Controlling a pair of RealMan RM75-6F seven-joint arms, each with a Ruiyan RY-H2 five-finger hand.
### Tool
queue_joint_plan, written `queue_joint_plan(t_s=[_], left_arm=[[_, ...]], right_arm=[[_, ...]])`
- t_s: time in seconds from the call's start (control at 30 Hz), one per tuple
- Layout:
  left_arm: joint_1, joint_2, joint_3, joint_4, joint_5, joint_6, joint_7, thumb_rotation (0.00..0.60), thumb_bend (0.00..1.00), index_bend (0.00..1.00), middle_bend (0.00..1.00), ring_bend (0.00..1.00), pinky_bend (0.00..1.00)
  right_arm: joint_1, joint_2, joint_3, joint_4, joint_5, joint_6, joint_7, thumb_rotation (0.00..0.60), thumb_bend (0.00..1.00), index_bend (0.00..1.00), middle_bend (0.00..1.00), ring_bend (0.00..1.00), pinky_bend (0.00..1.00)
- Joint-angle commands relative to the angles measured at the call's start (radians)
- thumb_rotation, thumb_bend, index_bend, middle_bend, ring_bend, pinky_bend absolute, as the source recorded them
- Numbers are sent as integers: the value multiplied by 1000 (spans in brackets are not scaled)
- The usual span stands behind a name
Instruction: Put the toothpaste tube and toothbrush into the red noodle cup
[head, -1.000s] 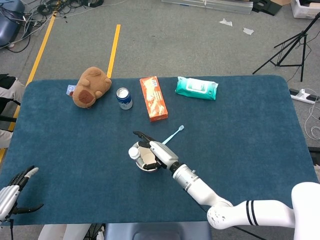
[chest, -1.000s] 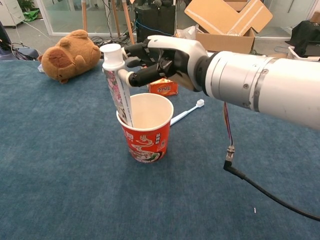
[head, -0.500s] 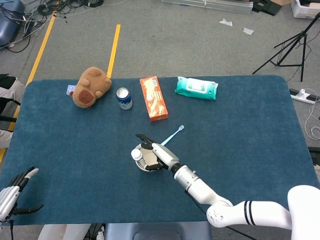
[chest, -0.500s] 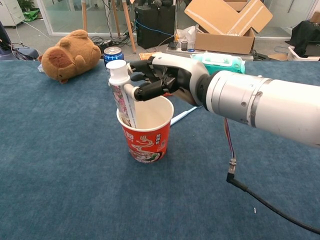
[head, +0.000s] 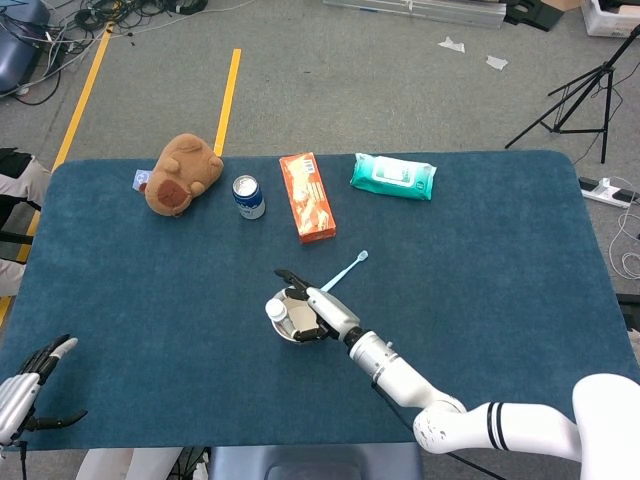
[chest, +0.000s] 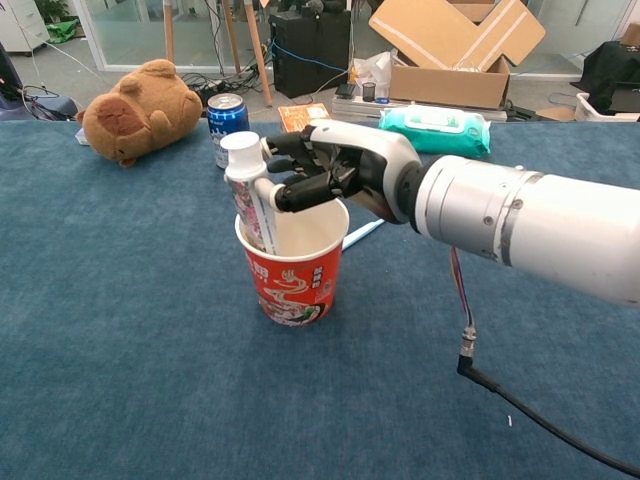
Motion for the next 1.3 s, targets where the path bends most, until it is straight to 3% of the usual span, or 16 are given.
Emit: queue_joint_plan(t_s=[0.03, 0.93, 1.3], left_arm=[[-1, 1, 0, -1, 0, -1, 0, 600, 0, 0, 0, 0, 0], [-1, -3, 6, -1, 3, -8, -1, 600, 0, 0, 0, 0, 0], [1, -10, 10, 7, 4, -12, -5, 600, 0, 0, 0, 0, 0]], right_arm=[[-3, -1, -1, 4, -5, -2, 6, 600, 460, 564, 0, 0, 58], [-40, 13, -19, -4, -81, 32, 19, 600, 460, 564, 0, 0, 58], [-64, -12, -44, 40, -143, 54, 70, 600, 460, 564, 0, 0, 58]])
